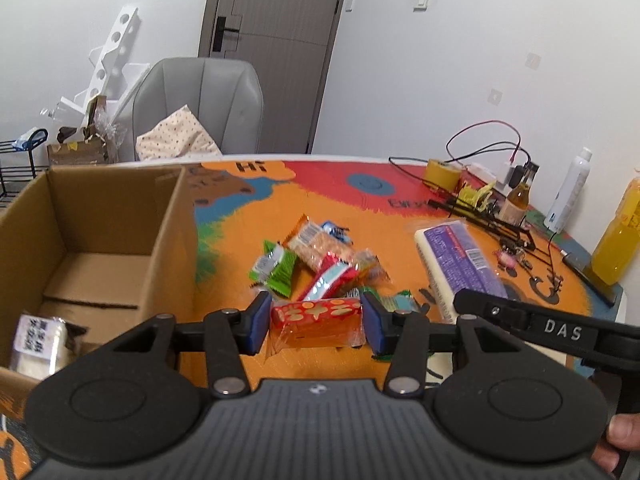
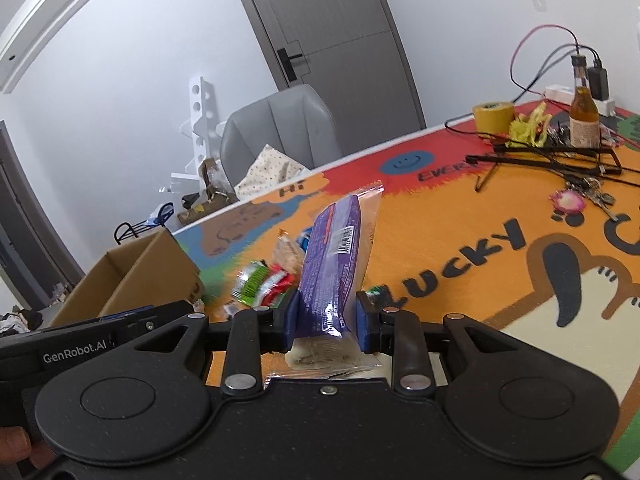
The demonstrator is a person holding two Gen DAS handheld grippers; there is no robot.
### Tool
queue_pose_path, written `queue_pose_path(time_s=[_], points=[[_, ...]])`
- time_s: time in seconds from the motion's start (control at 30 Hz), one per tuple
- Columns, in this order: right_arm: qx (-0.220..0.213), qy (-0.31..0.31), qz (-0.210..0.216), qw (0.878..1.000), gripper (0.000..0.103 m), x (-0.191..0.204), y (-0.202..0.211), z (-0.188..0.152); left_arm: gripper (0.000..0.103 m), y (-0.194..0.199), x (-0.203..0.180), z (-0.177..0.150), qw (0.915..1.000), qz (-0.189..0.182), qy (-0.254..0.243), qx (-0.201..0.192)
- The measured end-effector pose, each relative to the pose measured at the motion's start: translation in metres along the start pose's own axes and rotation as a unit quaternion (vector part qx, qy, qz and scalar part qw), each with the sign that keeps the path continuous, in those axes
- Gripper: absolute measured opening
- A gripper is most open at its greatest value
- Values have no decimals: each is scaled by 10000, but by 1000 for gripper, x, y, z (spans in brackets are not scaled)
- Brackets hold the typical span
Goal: Organize snacks
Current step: 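Carry both snacks over the box and open both grippers to drop them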
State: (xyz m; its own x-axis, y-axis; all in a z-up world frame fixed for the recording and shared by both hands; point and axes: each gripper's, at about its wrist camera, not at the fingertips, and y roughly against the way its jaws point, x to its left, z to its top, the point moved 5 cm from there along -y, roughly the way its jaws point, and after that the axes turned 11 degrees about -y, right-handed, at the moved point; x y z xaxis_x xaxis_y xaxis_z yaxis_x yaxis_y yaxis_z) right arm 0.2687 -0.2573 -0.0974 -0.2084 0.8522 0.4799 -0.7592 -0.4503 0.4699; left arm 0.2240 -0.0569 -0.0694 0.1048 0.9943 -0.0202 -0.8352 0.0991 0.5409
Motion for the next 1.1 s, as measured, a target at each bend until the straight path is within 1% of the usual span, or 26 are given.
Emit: queue_pose_path(time_s=[0.2, 0.47, 0.83, 1.1], points=[[-133, 48, 123, 9998, 27, 23, 2, 3, 47, 17, 12, 10, 9998, -12, -1, -197], [-216, 108, 301, 9993, 27, 54, -3, 2, 47, 37, 39, 16, 9993, 111, -7, -345], [-203, 369, 501, 9979, 27, 99, -10, -5, 47, 53, 90, 14, 9979, 330, 317, -449], [-159, 505, 615, 9967, 27, 129, -20, -10, 47, 60, 128, 3, 9954, 566, 626, -444]])
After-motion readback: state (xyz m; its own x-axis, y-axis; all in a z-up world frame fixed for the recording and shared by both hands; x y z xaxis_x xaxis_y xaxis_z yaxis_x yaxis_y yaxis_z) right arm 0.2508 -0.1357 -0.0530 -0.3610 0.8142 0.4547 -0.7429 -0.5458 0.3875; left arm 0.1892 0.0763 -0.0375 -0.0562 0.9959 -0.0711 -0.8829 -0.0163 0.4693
